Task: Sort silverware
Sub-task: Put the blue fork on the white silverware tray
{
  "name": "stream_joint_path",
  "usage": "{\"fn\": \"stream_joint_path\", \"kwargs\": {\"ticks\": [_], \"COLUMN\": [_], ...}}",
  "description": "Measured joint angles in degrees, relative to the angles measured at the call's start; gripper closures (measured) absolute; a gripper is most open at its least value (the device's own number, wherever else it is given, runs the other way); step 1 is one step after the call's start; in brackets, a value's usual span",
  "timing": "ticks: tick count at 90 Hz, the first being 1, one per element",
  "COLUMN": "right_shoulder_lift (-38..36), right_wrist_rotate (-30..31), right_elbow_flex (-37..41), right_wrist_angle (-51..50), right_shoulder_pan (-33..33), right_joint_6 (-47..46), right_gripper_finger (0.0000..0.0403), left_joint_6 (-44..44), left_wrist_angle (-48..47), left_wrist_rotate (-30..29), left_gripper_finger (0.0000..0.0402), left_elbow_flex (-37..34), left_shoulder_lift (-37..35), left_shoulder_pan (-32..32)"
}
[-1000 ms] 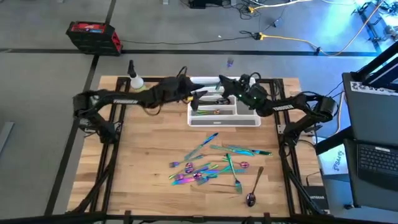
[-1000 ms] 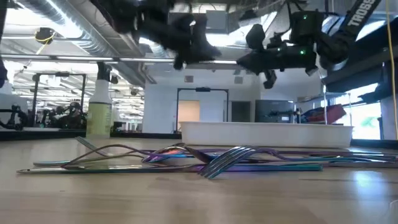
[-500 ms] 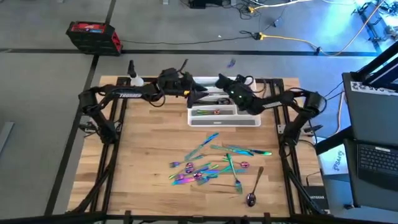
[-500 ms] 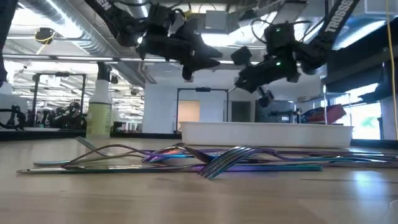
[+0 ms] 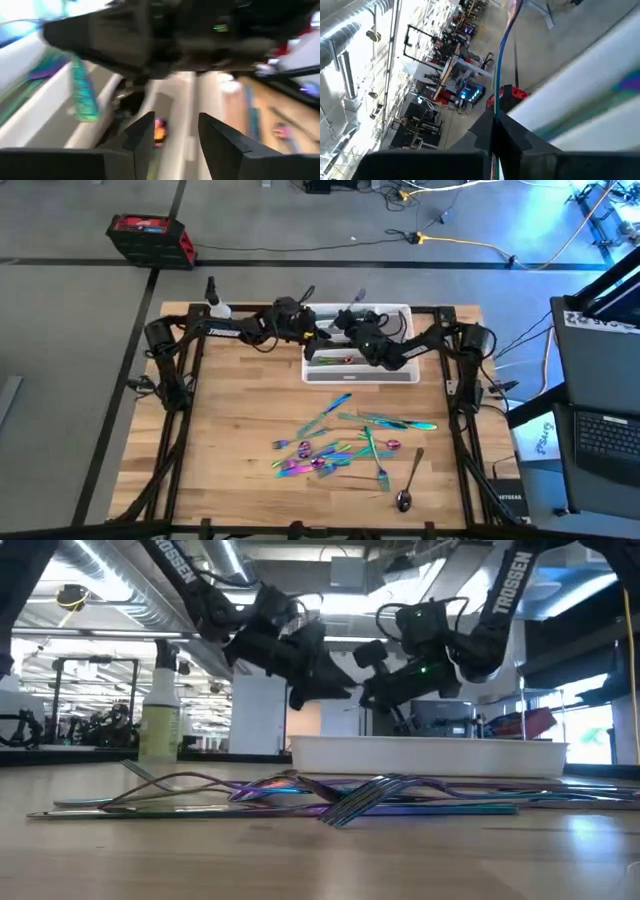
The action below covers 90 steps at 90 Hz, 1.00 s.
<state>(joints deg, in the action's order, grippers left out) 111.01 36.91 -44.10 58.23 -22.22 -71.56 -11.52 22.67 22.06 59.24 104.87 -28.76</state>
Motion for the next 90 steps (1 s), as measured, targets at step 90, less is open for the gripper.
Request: {"fn": "stream_joint_path", "kwargs": {"ticks": [90], "right_shoulder_lift": [1.5], "right_wrist_rotate": [-2.6], "right_elbow_flex": [-4.0], "right_wrist_angle": [-7.2], "right_shoulder_pan": [0.9], "right_joint_6": [-4.6], "right_gripper_finger": [0.0403], "left_joint_6": [13.0], "left_wrist_angle": [0.0], "left_wrist_rotate": [-18.6], "left_gripper_finger": [0.0398], "left_elbow_flex": [2.6], "left_shoulder_lift": [4.6], "left_shoulder_pan": [0.4]}}
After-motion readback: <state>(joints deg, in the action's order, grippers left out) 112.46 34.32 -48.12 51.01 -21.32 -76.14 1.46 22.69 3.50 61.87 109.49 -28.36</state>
